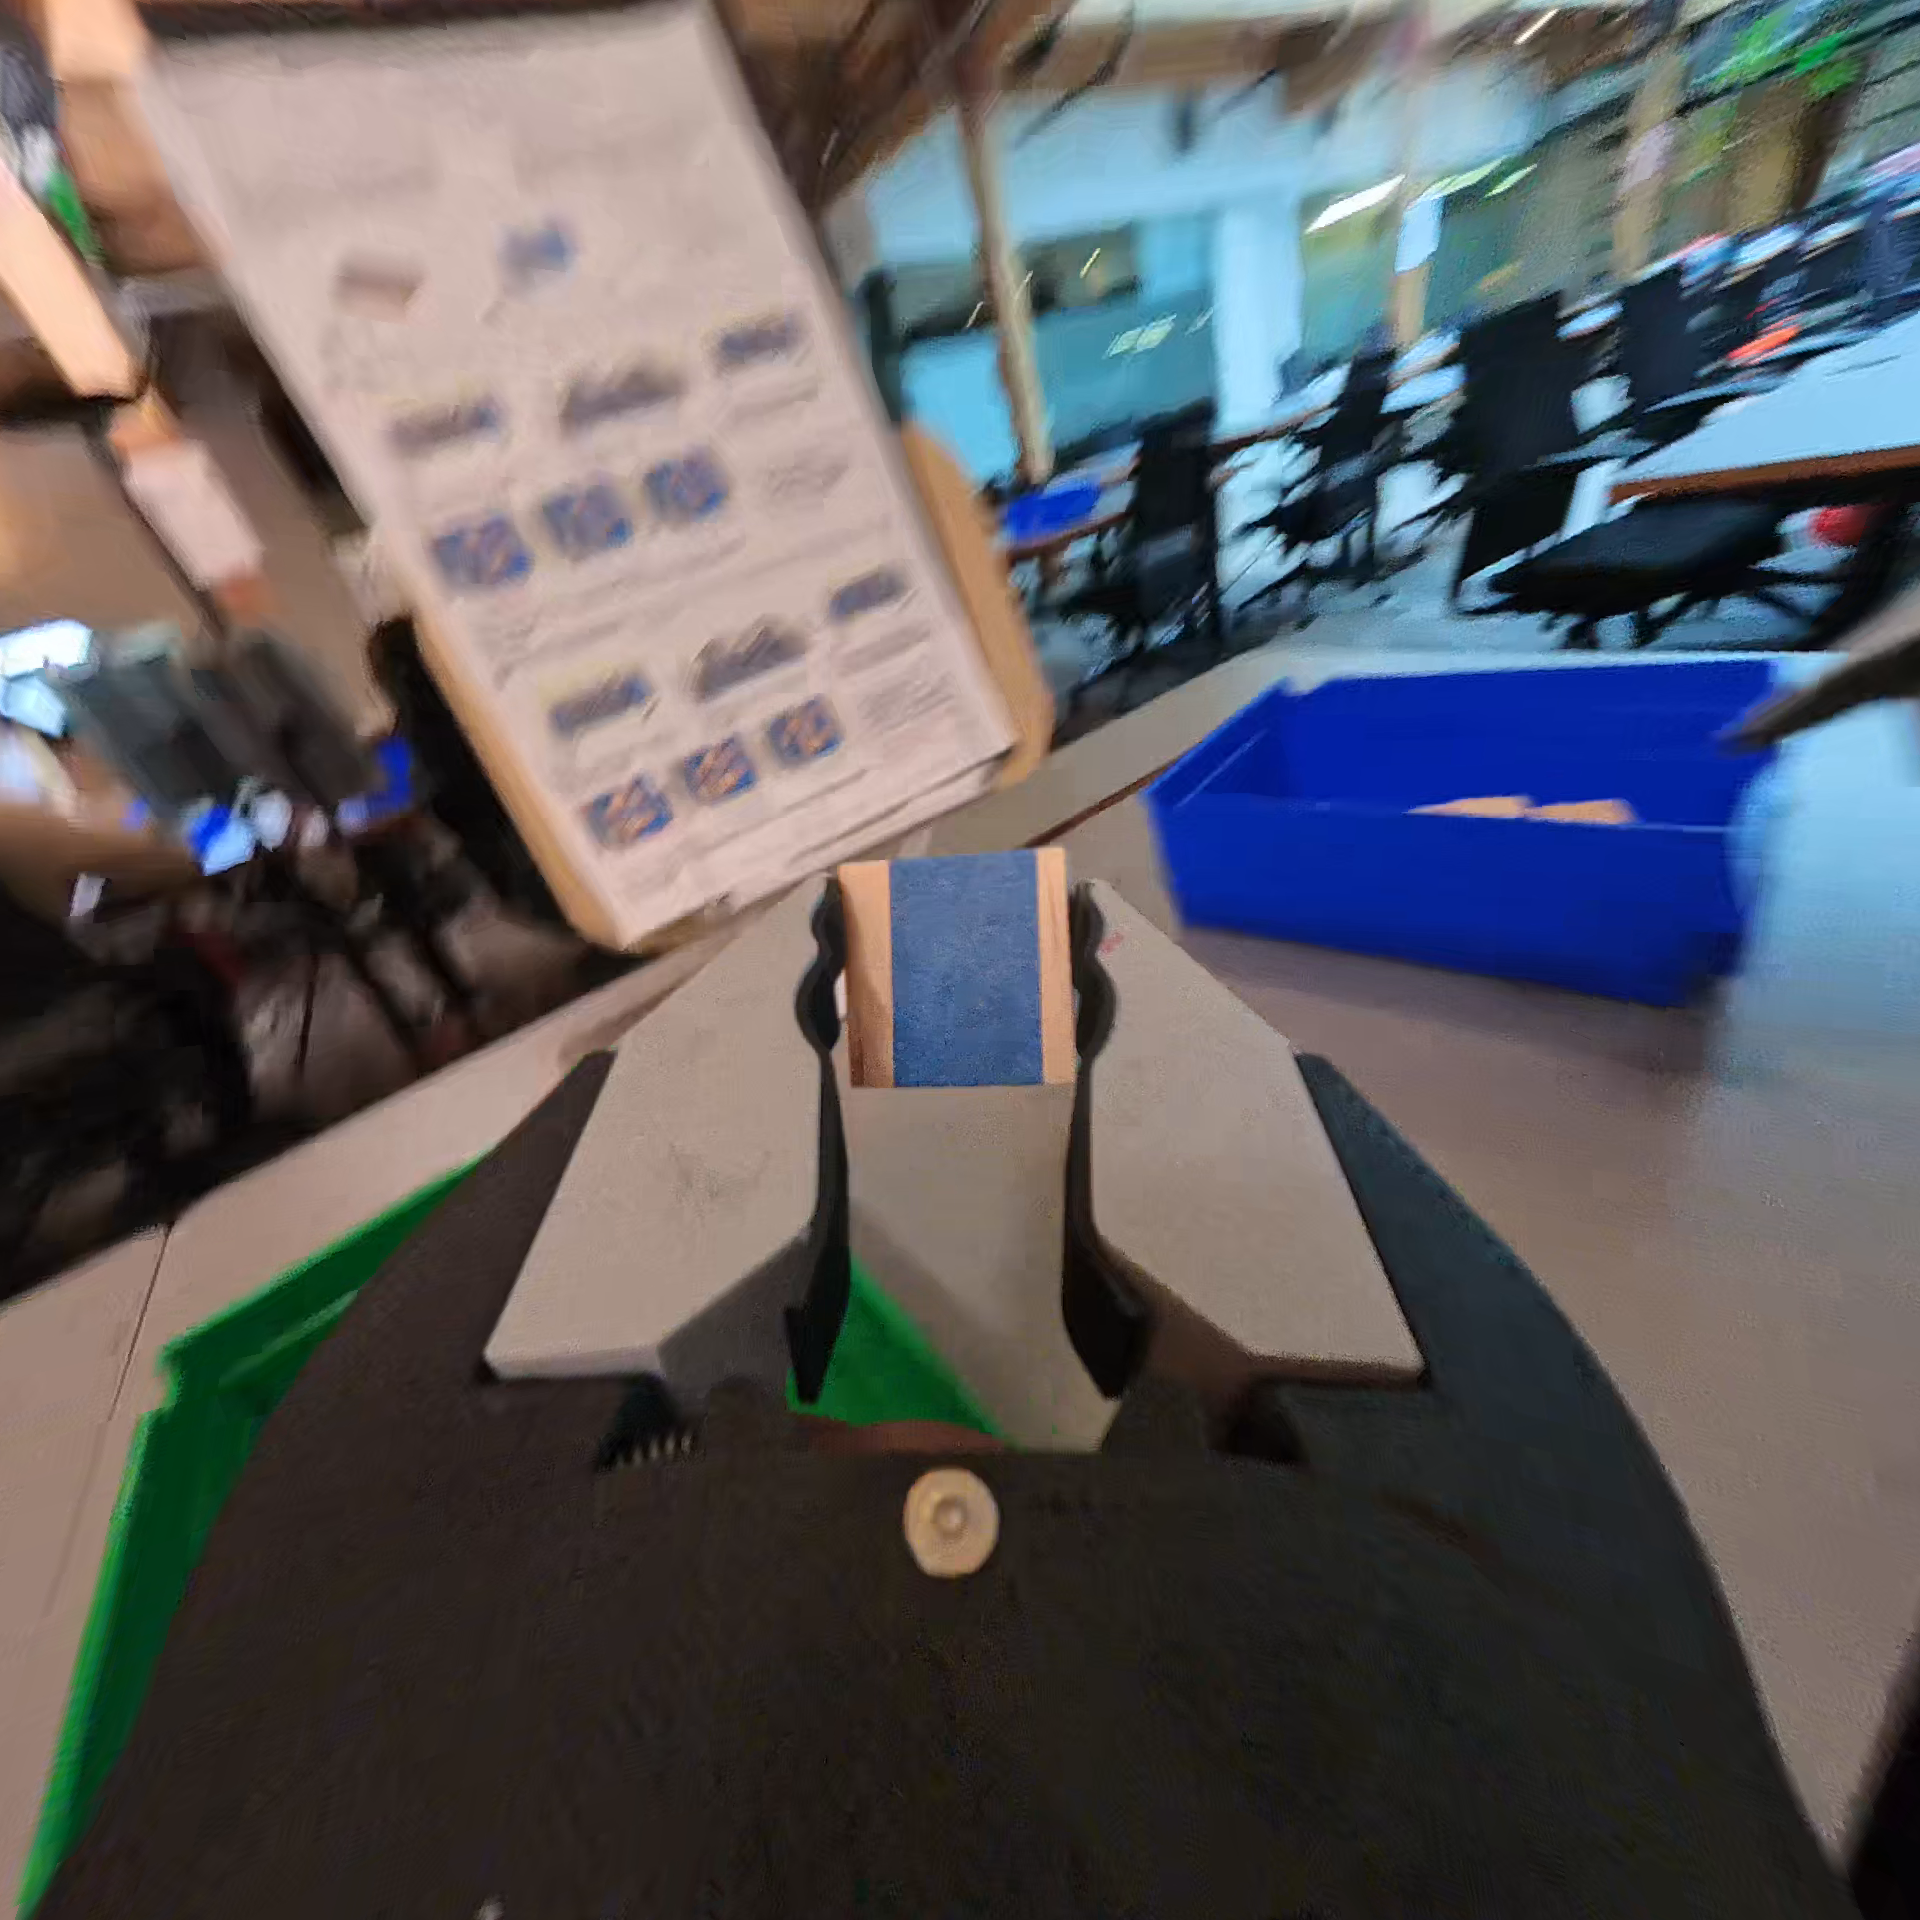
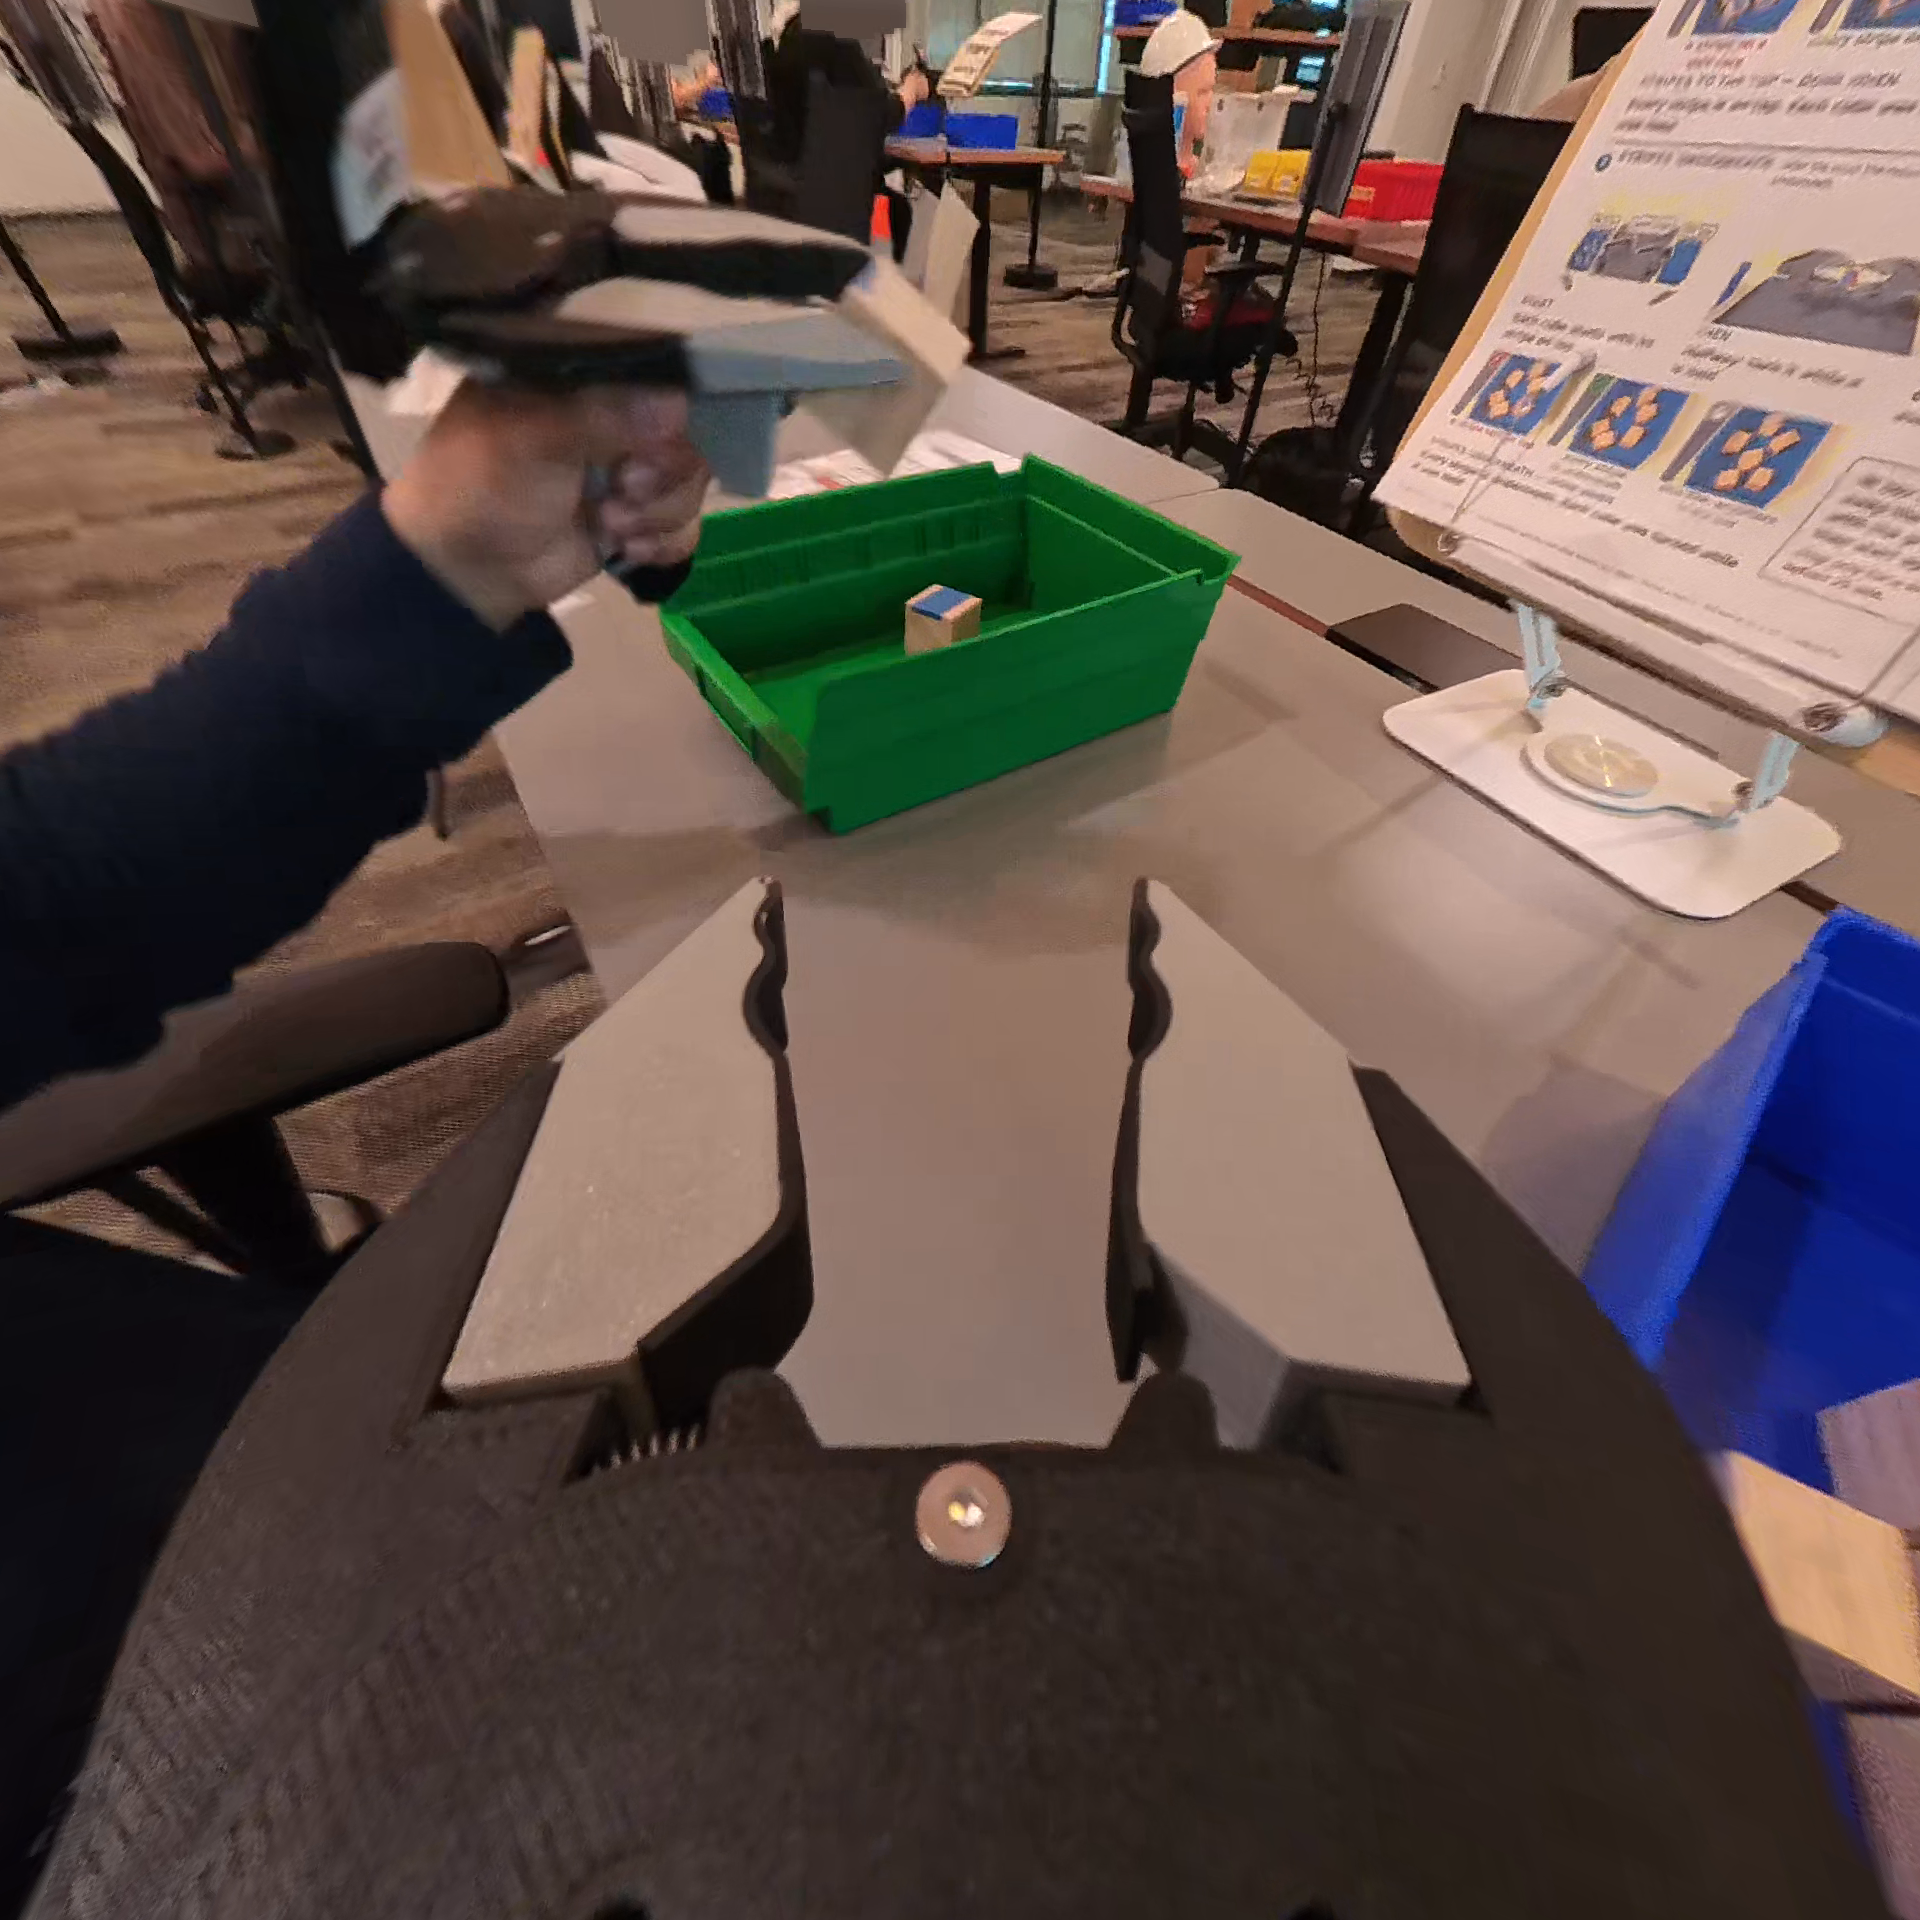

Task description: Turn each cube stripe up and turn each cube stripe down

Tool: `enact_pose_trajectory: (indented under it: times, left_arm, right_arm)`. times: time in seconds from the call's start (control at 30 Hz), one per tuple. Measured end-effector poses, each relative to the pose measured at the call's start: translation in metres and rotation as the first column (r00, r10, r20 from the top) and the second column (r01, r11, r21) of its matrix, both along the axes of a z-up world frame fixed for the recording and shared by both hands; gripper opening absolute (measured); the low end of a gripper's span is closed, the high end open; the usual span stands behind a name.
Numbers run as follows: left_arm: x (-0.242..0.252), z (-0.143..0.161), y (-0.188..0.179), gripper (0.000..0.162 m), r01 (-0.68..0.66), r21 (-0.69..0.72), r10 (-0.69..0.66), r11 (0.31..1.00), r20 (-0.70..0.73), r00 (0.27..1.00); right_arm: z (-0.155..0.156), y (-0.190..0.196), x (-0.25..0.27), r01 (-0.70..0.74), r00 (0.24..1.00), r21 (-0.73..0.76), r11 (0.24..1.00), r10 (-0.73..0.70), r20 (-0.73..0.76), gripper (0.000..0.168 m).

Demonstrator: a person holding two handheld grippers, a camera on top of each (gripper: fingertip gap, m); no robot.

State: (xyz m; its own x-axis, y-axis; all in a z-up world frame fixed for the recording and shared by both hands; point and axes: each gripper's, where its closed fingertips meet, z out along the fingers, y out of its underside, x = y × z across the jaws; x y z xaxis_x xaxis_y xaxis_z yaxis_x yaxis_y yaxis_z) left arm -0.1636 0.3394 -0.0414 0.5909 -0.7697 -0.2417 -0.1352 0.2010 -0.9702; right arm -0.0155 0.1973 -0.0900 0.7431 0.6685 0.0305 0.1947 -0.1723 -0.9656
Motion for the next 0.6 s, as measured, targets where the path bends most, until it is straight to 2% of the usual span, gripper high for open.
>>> enact_pose_trajectory:
  times: [0.07,0.13,0.23,0.37,0.47,0.53,0.6]
  left_arm:
    - [0.016,0.008,-0.062,0.042,0.119,0.121,-0.123,0.985,0.024,0.992]
    - [0.029,0.009,-0.116,0.042,0.22,0.246,-0.233,0.944,0.025,0.972]
    - [0.037,0.014,-0.177,0.042,0.268,0.535,-0.332,0.801,0.025,0.943]
    - [0.045,0.017,-0.205,0.042,0.33,0.596,-0.41,0.732,-0.003,0.912]
    - [0.048,0.016,-0.216,0.041,0.368,0.611,-0.465,0.701,0.0,0.885]
    - [0.055,0.009,-0.217,0.042,0.382,0.618,-0.467,0.687,-0.027,0.884]
    - [0.064,0.002,-0.217,0.042,0.39,0.621,-0.464,0.68,-0.049,0.885]
  right_arm:
    - [-0.003,-0.007,-0.009,-0.037,0.999,-0.058,0.998,0.035,-0.033,0.067]
    - [0.0,-0.014,-0.022,-0.094,0.988,-0.101,0.99,0.08,-0.13,0.069]
    - [0.013,-0.032,-0.05,-0.285,0.918,-0.117,0.951,0.236,-0.318,0.069]
    - [0.03,-0.058,-0.07,-0.516,0.753,-0.105,0.85,0.392,-0.529,0.07]
    - [0.032,-0.064,-0.076,-0.604,0.669,-0.112,0.789,0.426,-0.609,0.07]
    - [0.037,-0.069,-0.081,-0.671,0.591,-0.1,0.735,0.448,-0.671,0.071]
    - [0.036,-0.071,-0.085,-0.716,0.543,-0.111,0.69,0.45,-0.709,0.071]
